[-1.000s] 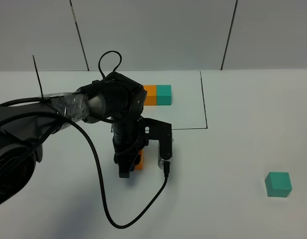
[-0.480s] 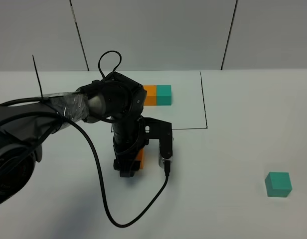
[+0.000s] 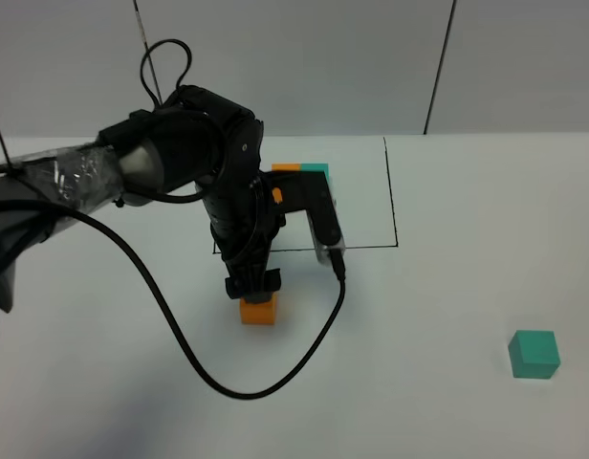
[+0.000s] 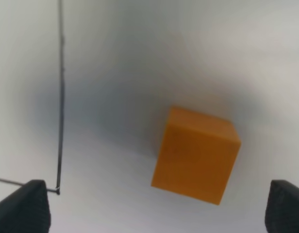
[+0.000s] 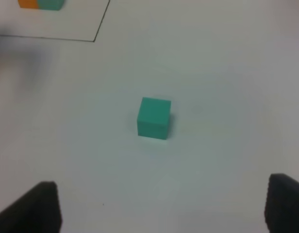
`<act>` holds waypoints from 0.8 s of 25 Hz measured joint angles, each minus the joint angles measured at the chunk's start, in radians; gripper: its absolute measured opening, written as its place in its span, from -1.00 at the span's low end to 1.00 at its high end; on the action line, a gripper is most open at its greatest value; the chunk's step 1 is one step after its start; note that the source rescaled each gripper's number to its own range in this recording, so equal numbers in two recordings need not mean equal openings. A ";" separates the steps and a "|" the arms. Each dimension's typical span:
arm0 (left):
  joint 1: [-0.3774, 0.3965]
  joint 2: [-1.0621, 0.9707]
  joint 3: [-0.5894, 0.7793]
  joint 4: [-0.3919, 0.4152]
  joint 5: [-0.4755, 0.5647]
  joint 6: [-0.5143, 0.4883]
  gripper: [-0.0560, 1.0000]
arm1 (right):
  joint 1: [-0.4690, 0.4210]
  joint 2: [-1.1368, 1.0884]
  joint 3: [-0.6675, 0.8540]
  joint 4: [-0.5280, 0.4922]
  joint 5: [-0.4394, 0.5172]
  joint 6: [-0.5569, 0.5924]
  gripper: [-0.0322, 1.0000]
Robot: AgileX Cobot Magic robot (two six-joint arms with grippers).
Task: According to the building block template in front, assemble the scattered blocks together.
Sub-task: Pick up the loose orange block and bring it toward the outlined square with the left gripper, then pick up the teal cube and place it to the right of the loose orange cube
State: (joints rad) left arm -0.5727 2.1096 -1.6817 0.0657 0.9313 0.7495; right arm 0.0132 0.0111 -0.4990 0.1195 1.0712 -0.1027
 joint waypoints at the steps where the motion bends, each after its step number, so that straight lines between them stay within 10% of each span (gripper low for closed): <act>1: 0.004 -0.016 0.000 0.003 -0.002 -0.053 1.00 | 0.000 0.000 0.000 0.000 0.000 0.000 0.46; 9: 0.187 -0.136 0.000 0.076 0.099 -0.397 0.94 | 0.000 0.000 0.000 0.000 0.000 0.000 0.46; 20: 0.579 -0.457 0.322 -0.066 -0.111 -0.439 0.84 | 0.000 0.000 0.000 0.000 0.000 0.000 0.46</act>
State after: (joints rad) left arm 0.0066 1.6529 -1.3595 0.0000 0.8204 0.3101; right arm 0.0132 0.0111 -0.4990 0.1195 1.0712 -0.1027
